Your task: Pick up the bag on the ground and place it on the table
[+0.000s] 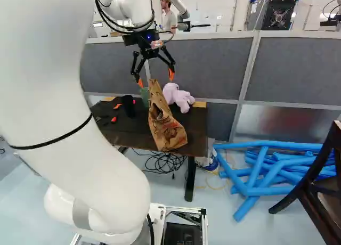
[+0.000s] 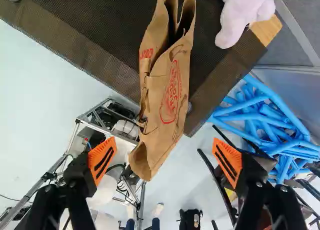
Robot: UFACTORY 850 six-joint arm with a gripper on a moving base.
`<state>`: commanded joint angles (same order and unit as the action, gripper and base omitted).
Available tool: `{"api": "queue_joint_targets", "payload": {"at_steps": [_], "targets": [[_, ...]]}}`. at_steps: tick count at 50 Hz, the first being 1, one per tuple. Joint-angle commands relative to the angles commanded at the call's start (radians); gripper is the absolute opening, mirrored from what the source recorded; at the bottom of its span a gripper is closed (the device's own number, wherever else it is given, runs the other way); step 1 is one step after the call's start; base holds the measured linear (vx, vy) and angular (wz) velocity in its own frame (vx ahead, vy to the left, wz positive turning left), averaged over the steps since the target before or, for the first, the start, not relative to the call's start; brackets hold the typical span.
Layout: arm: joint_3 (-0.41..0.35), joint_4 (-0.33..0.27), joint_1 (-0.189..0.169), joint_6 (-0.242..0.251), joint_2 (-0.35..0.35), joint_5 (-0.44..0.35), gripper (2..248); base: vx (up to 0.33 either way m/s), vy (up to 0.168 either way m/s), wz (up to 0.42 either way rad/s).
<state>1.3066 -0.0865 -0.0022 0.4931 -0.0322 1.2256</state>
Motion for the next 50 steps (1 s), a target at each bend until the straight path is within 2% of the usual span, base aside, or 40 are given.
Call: {"api": "queue_joint_targets", "payload": {"at_steps": [31,50], "targets": [[0.006,0.0,0.0,0.0,0.019,0.0,247,-0.002,0.0,0.0],[0.006,0.0,0.0,0.0,0.019,0.0,247,-0.113,-0.002,0.001]]}}
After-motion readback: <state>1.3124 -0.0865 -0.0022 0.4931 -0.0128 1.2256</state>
